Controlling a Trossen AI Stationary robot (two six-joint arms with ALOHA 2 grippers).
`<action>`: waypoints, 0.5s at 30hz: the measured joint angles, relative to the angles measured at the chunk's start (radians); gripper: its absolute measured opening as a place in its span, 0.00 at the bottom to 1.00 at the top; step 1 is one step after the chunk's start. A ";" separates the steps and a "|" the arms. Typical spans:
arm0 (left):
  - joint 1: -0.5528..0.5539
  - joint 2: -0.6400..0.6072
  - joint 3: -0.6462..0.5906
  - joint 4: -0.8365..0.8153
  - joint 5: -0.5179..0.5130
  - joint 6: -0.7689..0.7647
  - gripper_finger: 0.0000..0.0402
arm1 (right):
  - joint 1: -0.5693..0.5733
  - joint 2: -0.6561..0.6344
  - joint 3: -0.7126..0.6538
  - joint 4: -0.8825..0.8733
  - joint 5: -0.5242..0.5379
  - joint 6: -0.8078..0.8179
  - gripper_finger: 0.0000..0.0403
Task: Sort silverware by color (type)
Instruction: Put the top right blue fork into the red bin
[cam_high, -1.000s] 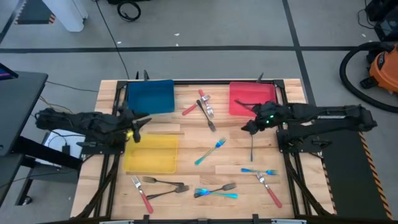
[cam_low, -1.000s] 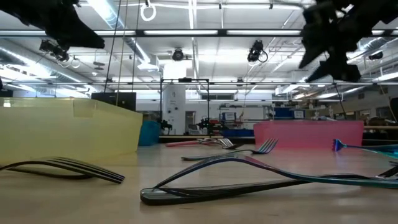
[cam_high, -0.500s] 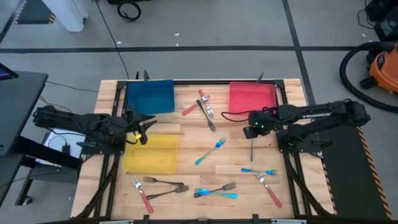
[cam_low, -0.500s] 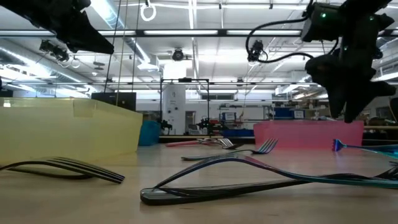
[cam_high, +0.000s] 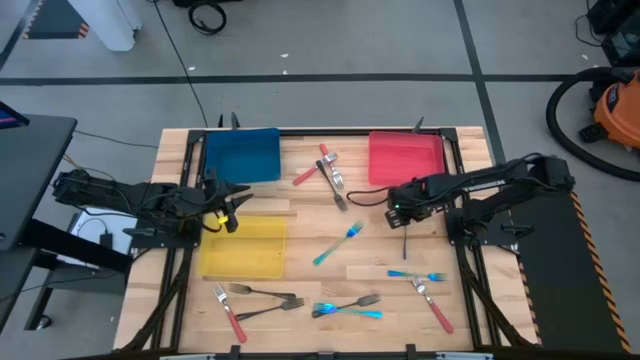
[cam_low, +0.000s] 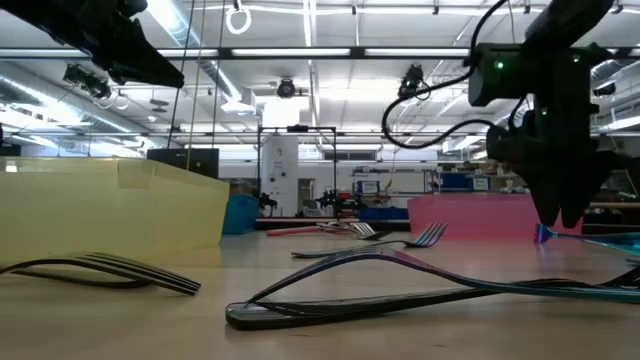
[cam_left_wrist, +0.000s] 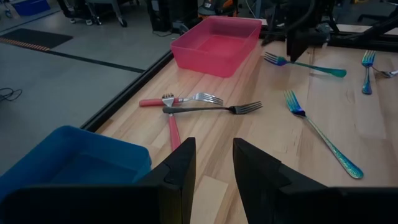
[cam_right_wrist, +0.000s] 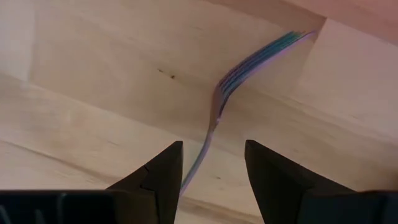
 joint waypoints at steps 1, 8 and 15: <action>0.000 0.000 0.000 0.000 0.000 0.000 0.27 | 0.003 0.014 0.000 0.008 0.001 -0.007 0.45; 0.000 0.000 0.000 -0.001 0.000 0.000 0.27 | 0.014 0.099 0.000 0.048 0.019 -0.036 0.40; 0.000 0.000 0.000 0.000 0.000 0.000 0.27 | 0.015 0.142 0.005 0.058 0.018 -0.078 0.24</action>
